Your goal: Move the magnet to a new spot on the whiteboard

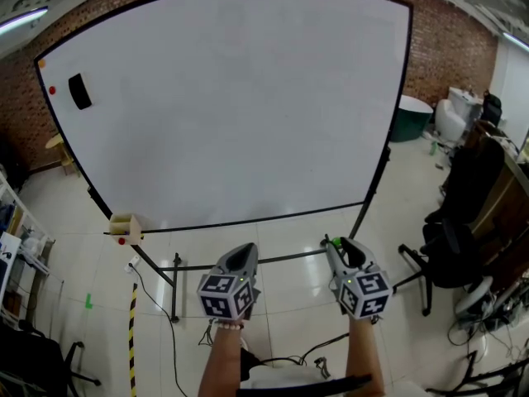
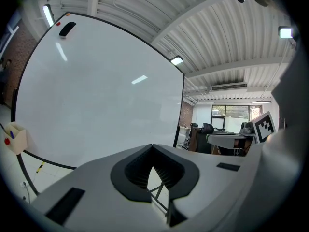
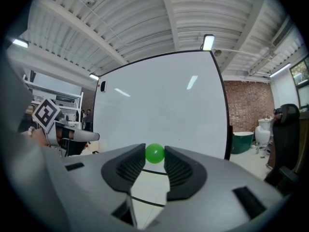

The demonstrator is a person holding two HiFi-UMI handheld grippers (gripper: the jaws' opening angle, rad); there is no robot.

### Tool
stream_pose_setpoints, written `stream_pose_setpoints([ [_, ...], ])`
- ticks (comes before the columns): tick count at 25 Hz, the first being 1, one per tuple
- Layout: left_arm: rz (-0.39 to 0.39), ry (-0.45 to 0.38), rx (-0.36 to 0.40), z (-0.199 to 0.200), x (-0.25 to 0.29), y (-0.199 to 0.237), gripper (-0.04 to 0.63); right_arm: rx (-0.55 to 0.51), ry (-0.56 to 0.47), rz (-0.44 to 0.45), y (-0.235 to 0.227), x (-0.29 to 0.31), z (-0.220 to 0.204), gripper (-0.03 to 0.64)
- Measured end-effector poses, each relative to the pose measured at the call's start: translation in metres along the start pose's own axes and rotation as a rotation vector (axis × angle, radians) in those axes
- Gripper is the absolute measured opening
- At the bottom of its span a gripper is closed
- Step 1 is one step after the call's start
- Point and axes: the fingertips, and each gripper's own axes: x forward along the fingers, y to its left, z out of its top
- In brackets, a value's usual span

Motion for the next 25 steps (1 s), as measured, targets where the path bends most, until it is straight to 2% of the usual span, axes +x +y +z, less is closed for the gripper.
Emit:
stream_pose_setpoints([
  [8, -0.001, -0.002, -0.002, 0.004, 0.002, -0.002, -0.008, 0.002, -0.004, -0.004, -0.003, 0.001, 0.002, 0.126],
  [16, 0.025, 0.010, -0.002, 0.008, 0.008, 0.013, -0.008, 0.000, -0.006, -0.011, -0.004, 0.013, 0.005, 0.126],
  [25, 0.019, 0.007, -0.004, 0.021, 0.019, 0.031, -0.008, -0.022, -0.009, -0.016, -0.001, 0.035, 0.016, 0.126],
])
